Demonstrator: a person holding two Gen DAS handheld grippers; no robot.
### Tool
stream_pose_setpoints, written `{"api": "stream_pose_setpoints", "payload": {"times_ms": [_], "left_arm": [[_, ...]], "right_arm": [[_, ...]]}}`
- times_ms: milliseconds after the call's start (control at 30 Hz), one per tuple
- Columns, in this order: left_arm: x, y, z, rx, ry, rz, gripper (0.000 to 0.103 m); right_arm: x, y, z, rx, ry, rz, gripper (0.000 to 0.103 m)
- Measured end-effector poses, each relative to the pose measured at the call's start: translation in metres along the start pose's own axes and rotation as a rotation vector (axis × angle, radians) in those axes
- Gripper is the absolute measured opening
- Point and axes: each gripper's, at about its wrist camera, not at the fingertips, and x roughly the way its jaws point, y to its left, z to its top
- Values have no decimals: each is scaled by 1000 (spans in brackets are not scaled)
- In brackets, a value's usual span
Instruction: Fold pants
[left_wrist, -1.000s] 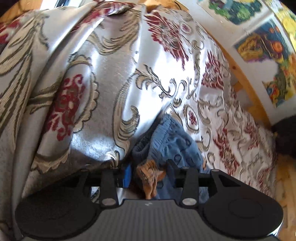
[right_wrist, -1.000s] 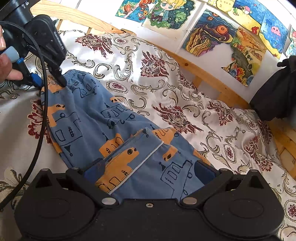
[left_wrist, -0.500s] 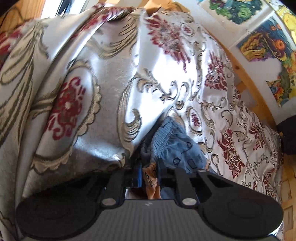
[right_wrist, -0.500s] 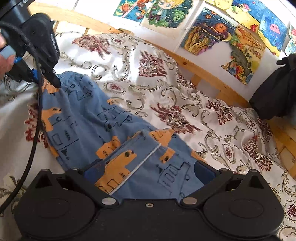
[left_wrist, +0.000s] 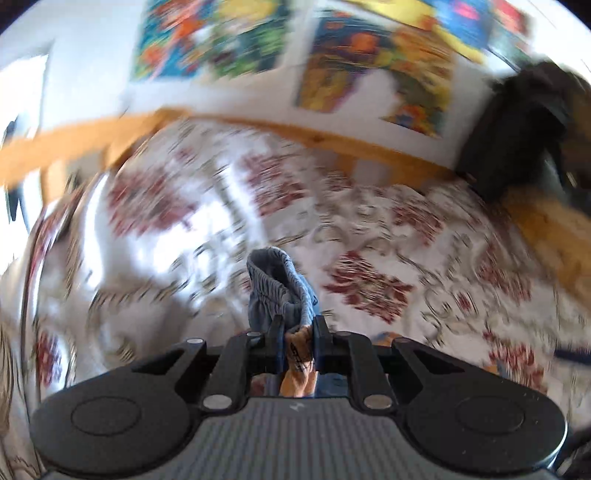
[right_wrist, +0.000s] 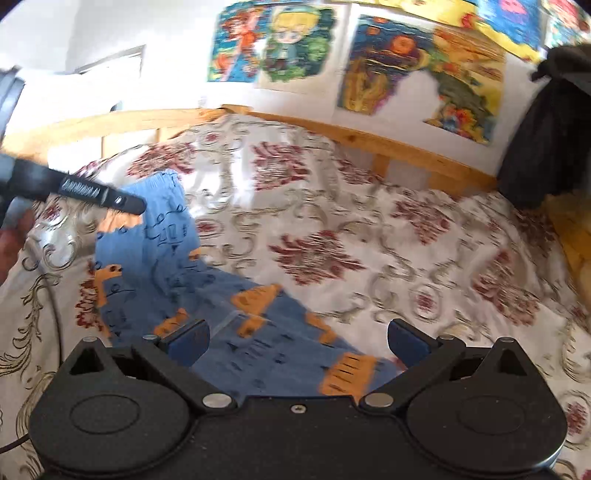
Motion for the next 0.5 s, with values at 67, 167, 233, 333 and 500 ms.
{"api": "stream_pose_setpoints", "payload": {"times_ms": [67,167,233,333,500], "left_arm": [[-4,-30,1,67,2,-17,16],[-4,-81,0,157,23,-46,16],[-3,-119,-7,266,35,-51,16],[-1,-169,-29,443,43,-48,16],[5,-223,-73,638,70,-55,16]], "right_arm": [[-6,-22,0,87,-11,9,101],[-8,-56,-1,248,-18,84,95],[-3,-76,-4,358,-17,161,94],[11,-99,-14,522,-6,283,88],[41,-116,-32,695,78,362,73]]}}
